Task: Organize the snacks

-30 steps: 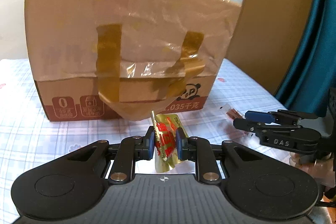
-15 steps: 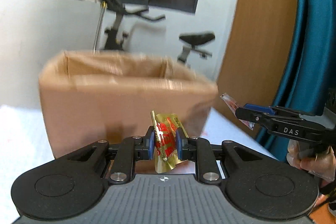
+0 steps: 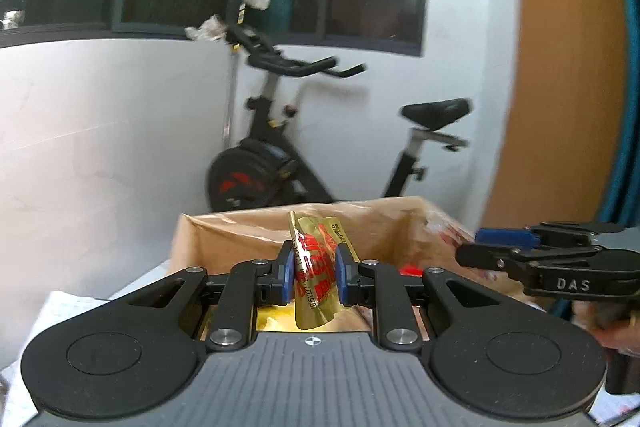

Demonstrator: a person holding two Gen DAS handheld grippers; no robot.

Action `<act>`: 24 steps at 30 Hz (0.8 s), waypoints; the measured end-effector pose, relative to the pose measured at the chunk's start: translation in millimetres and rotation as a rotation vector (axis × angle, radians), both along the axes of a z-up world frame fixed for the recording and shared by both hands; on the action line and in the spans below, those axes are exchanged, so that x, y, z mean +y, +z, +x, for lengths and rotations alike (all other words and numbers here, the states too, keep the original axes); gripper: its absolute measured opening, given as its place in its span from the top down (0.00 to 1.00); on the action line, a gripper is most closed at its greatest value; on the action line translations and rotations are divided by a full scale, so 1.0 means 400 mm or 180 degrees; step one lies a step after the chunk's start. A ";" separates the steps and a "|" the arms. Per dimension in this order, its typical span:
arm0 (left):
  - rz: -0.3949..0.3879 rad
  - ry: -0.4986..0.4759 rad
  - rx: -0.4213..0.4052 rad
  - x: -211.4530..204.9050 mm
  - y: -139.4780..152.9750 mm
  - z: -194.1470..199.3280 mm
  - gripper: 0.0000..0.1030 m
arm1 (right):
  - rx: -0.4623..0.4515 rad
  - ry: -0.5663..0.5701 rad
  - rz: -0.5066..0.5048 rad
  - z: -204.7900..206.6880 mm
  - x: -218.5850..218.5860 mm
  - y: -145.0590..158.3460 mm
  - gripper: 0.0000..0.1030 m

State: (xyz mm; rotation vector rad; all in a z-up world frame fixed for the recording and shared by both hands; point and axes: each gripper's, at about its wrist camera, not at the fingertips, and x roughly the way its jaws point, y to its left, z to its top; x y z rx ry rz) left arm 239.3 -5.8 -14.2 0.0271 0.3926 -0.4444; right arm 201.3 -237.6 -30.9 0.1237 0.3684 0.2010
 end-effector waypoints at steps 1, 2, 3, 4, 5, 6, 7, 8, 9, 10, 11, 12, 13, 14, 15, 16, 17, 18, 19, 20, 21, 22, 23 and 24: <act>0.0000 0.0017 0.0050 0.000 0.000 0.025 0.79 | 0.0094 -0.0013 0.0014 0.033 0.003 -0.002 0.57; 0.0003 0.0062 0.0079 0.002 0.002 0.039 0.79 | 0.0191 -0.0020 0.0020 0.066 0.006 -0.004 0.57; 0.0006 0.0083 0.0127 0.000 0.001 0.059 0.79 | 0.0269 -0.0050 0.0021 0.091 0.010 -0.005 0.57; -0.0011 0.0097 0.0178 -0.003 -0.001 0.076 0.79 | 0.0369 -0.0081 0.0052 0.117 0.012 -0.008 0.57; -0.0025 0.0110 0.0222 -0.006 -0.003 0.088 0.76 | 0.0482 -0.0108 0.0122 0.141 0.010 -0.012 0.57; -0.0019 0.0102 0.0261 -0.004 -0.006 0.091 0.72 | 0.0561 -0.0157 0.0190 0.157 0.006 -0.015 0.57; 0.0000 0.0099 0.0291 -0.011 -0.007 0.097 0.65 | 0.0628 -0.0213 0.0264 0.173 0.000 -0.018 0.57; 0.0025 0.0105 0.0296 -0.016 -0.009 0.107 0.61 | 0.0712 -0.0238 0.0334 0.188 -0.004 -0.023 0.57; 0.0051 0.0110 0.0295 -0.018 -0.012 0.111 0.59 | 0.0776 -0.0258 0.0371 0.196 -0.008 -0.027 0.56; 0.0075 0.0110 0.0286 -0.020 -0.014 0.111 0.57 | 0.0825 -0.0291 0.0371 0.203 -0.008 -0.029 0.55; 0.0077 0.0111 0.0289 -0.020 -0.014 0.110 0.57 | 0.0867 -0.0318 0.0342 0.209 -0.007 -0.032 0.53; 0.0049 0.0108 0.0303 -0.018 -0.014 0.118 0.56 | 0.0891 -0.0336 0.0299 0.212 -0.006 -0.032 0.53; -0.0004 0.0114 0.0326 -0.011 -0.013 0.114 0.49 | 0.0899 -0.0344 0.0254 0.210 -0.004 -0.032 0.51; -0.0049 0.0123 0.0340 -0.006 -0.014 0.115 0.38 | 0.0888 -0.0340 0.0231 0.204 -0.007 -0.033 0.50; -0.0081 0.0126 0.0342 0.002 -0.015 0.112 0.33 | 0.0873 -0.0327 0.0236 0.198 -0.010 -0.030 0.45; -0.0092 0.0144 0.0334 0.009 -0.014 0.106 0.28 | 0.0864 -0.0330 0.0247 0.199 -0.007 -0.026 0.41; -0.0090 0.0171 0.0334 0.008 -0.012 0.111 0.27 | 0.0852 -0.0351 0.0254 0.192 -0.012 -0.022 0.33; -0.0091 0.0205 0.0344 0.008 -0.009 0.115 0.26 | 0.0828 -0.0375 0.0261 0.184 -0.015 -0.017 0.29; -0.0101 0.0221 0.0362 0.012 -0.004 0.112 0.23 | 0.0800 -0.0391 0.0271 0.179 -0.017 -0.009 0.29; -0.0117 0.0223 0.0375 0.017 0.001 0.107 0.20 | 0.0774 -0.0400 0.0283 0.172 -0.020 -0.002 0.26; -0.0140 0.0217 0.0367 0.024 0.008 0.096 0.19 | 0.0747 -0.0407 0.0296 0.166 -0.022 0.008 0.22; -0.0153 0.0210 0.0341 0.028 0.014 0.087 0.15 | 0.0711 -0.0418 0.0305 0.155 -0.025 0.018 0.19; -0.0158 0.0212 0.0303 0.031 0.020 0.075 0.13 | 0.0691 -0.0428 0.0299 0.145 -0.027 0.025 0.15; -0.0148 0.0225 0.0262 0.035 0.029 0.060 0.12 | 0.0672 -0.0437 0.0287 0.137 -0.026 0.035 0.12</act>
